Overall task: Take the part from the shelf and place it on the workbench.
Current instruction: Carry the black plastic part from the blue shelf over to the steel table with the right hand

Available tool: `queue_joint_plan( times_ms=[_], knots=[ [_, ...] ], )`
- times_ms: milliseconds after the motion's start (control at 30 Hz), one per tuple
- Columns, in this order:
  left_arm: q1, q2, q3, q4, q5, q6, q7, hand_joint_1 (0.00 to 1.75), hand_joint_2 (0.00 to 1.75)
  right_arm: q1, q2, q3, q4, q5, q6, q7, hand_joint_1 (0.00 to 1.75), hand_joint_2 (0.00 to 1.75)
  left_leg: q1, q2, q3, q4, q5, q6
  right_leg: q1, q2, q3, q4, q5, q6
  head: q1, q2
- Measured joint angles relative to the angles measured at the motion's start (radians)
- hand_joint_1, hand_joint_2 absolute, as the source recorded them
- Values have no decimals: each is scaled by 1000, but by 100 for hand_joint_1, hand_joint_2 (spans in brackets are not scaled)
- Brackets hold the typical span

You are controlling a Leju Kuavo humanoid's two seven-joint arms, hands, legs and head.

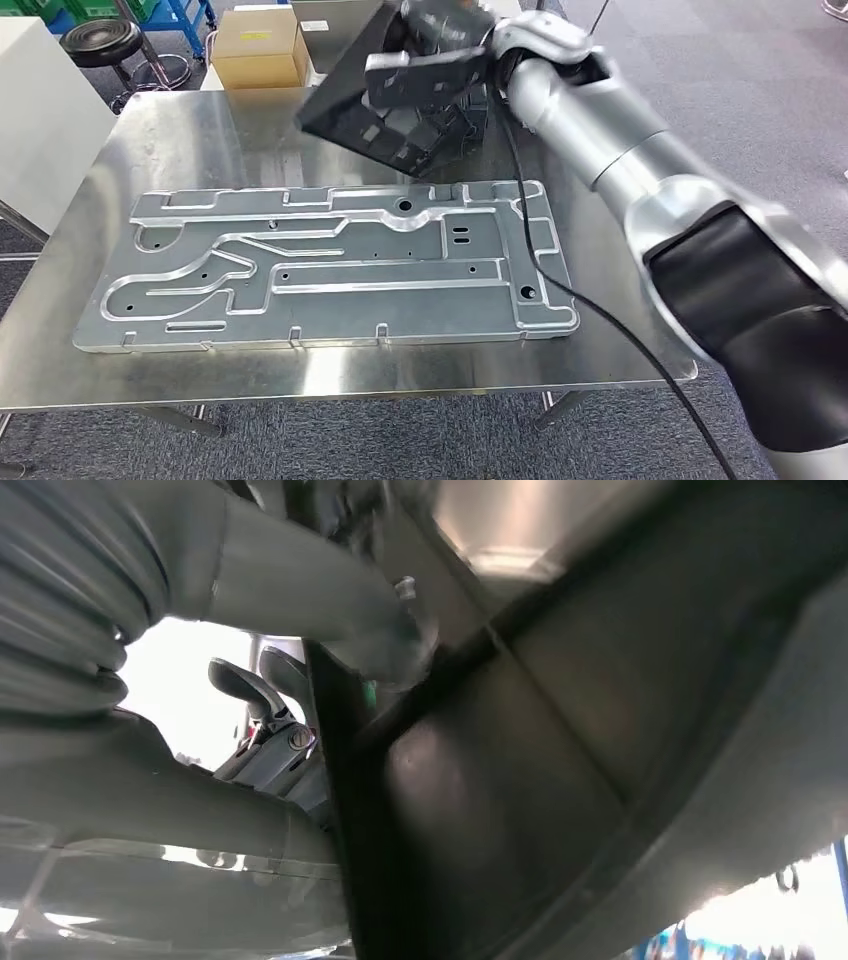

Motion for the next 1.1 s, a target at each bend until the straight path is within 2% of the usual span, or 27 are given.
queue_joint_plan(
  times_ms=[33, 67, 100, 133, 167, 200, 233, 367, 400, 433, 500, 533, 567, 600, 633, 700, 733, 767, 800, 867, 933, 1000, 1033, 1067, 1100],
  knots=[
    [-1, 0, -1, 0, 1, 1, -3, 0, 175, 24, 17, 31, 24, 29, -24, 6, 175, 175, 2, 1, -32, 38, 2, -3, 0, 1, 4, 0, -4, 0, 0, 0],
    [-1, 1, -1, 0, 3, 2, -6, 0, 175, 48, 32, 60, 48, 53, -45, 14, 175, 175, 4, 2, -46, 36, 25, -6, 0, 1, 9, 1, -7, 1, 0, 0],
    [-2, 2, -1, 0, 5, 4, -9, 0, 175, 68, 47, 85, 70, 71, -64, 24, 175, 175, 6, 4, -39, -6, 64, -7, -1, 1, 15, 2, -11, 4, 0, 0],
    [-2, 3, -2, 0, 7, 6, -11, 0, 175, 86, 60, 107, 90, 85, -82, 33, 175, 175, 7, 5, -16, -77, 112, -7, -2, 0, 20, 3, -15, 7, 0, 0],
    [-2, 4, -2, 0, 9, 7, -12, 0, 175, 99, 73, 125, 106, 94, -99, 41, 175, 175, 8, 6, 10, -146, 147, -6, -3, 0, 24, 4, -18, 11, 0, 0],
    [-2, 4, -2, 0, 10, 8, -13, 0, 175, 109, 85, 138, 121, 99, -115, 46, 175, 175, 6, 7, 32, -200, 171, -2, -2, 1, 26, 5, -20, 15, 0, 0],
    [-2, 4, -2, 0, 11, 8, -13, 0, 175, 116, 94, 148, 135, 102, -128, 51, 175, 175, 5, 6, 44, -229, 181, 3, -1, 1, 26, 6, -21, 20, 0, 0],
    [2, 6, -1, 0, 13, 13, -10, 0, 175, 156, 132, 180, 182, 114, -157, 68, 175, 175, 3, 3, 50, -240, 185, 30, 1, -1, 28, 7, -27, 43, 0, 0],
    [3, 8, -1, 0, 15, 14, -9, 0, 175, 168, 142, 187, 193, 117, -161, 70, 175, 175, 4, 2, 51, -243, 188, 36, 0, -2, 19, 30, -44, 47, 0, 0],
    [4, 9, -1, 0, 17, 15, -9, 0, 175, 179, 151, 193, 203, 118, -164, 71, 175, 175, 4, 3, 51, -244, 190, 41, -1, -2, 0, 74, -73, 51, 0, 0],
    [9, 12, -1, 0, 20, 19, -10, 0, 175, 196, 169, 199, 217, 117, -169, 72, 175, 175, 0, 3, 48, -244, 192, 47, -3, -3, -64, 217, -147, 53, 0, 0],
    [12, 13, -1, 0, 20, 20, -10, 0, 175, 203, 176, 201, 223, 116, -170, 71, 175, 175, -3, 4, 47, -244, 193, 48, -2, -4, -93, 279, -171, 53, 0, 0],
    [15, 14, -1, 0, 21, 21, -12, 0, 175, 209, 184, 202, 228, 114, -171, 71, 175, 175, -6, 4, 47, -244, 192, 49, -2, -4, -107, 311, -176, 51, 0, 0],
    [18, 15, -1, 0, 21, 21, -14, 0, 175, 214, 190, 203, 232, 113, -170, 71, 175, 175, -10, 4, 47, -243, 192, 50, 0, -4, -101, 303, -163, 46, 0, 0],
    [19, 16, -1, 0, 21, 21, -17, 0, 175, 217, 196, 204, 235, 112, -170, 71, 175, 175, -13, 3, 48, -243, 191, 51, 2, -4, -75, 254, -134, 39, 0, 0],
    [19, 15, -1, 0, 22, 21, -23, 0, 175, 217, 208, 205, 239, 109, -168, 71, 175, 175, -20, 1, 49, -242, 191, 50, 12, -5, 4, 105, -74, 17, 0, 0],
    [19, 15, -1, 0, 22, 22, -25, 0, 175, 216, 214, 205, 240, 108, -167, 70, 175, 175, -21, 1, 49, -243, 191, 48, 17, -7, 32, 48, -56, 9, 0, 0],
    [19, 15, -1, 0, 21, 22, -27, 0, 175, 216, 219, 205, 241, 106, -166, 70, 175, 175, -21, 2, 48, -243, 191, 45, 21, -8, 46, 17, -49, 4, 0, 0],
    [19, 14, -1, 1, 21, 23, -28, 0, 175, 216, 224, 205, 242, 105, -165, 69, 175, 175, -20, 3, 47, -244, 192, 41, 24, -9, 47, 9, -49, 3, 0, 0],
    [18, 15, -1, 1, 21, 24, -29, 0, 175, 216, 230, 205, 245, 104, -164, 68, 87, 87, -18, 5, 47, -246, 191, 32, 21, -9, 50, -2, -42, 1, 0, 0],
    [18, 16, -1, 1, 21, 24, -29, 0, 175, 216, 237, 205, 248, 103, -162, 66, 0, 0, -19, 6, 32, -210, 163, 20, 12, -11, 60, -16, -37, -3, 0, 0],
    [19, 16, -1, 1, 21, 24, -30, 0, 175, 218, 243, 205, 252, 103, -158, 66, 0, 0, -14, 6, -20, -97, 104, 8, 8, -12, 64, -23, -35, -5, 0, 0],
    [19, 16, -1, 1, 22, 24, -31, 0, 131, 221, 245, 205, 254, 102, -156, 66, 0, 0, -10, 6, -54, -28, 78, 3, 8, -12, 64, -23, -36, -5, 0, 0],
    [19, 17, -1, 1, 27, 24, -33, 0, 87, 225, 246, 205, 256, 101, -154, 66, 0, 0, -6, 7, -82, 20, 69, -1, 8, -12, 66, -22, -39, -5, 0, 0],
    [19, 17, 1, 1, 35, 23, -35, 0, 44, 229, 247, 205, 258, 100, -152, 66, 0, 0, -2, 7, -94, 35, 80, -4, 7, -11, 68, -21, -43, -4, 0, 0]
  ],
)
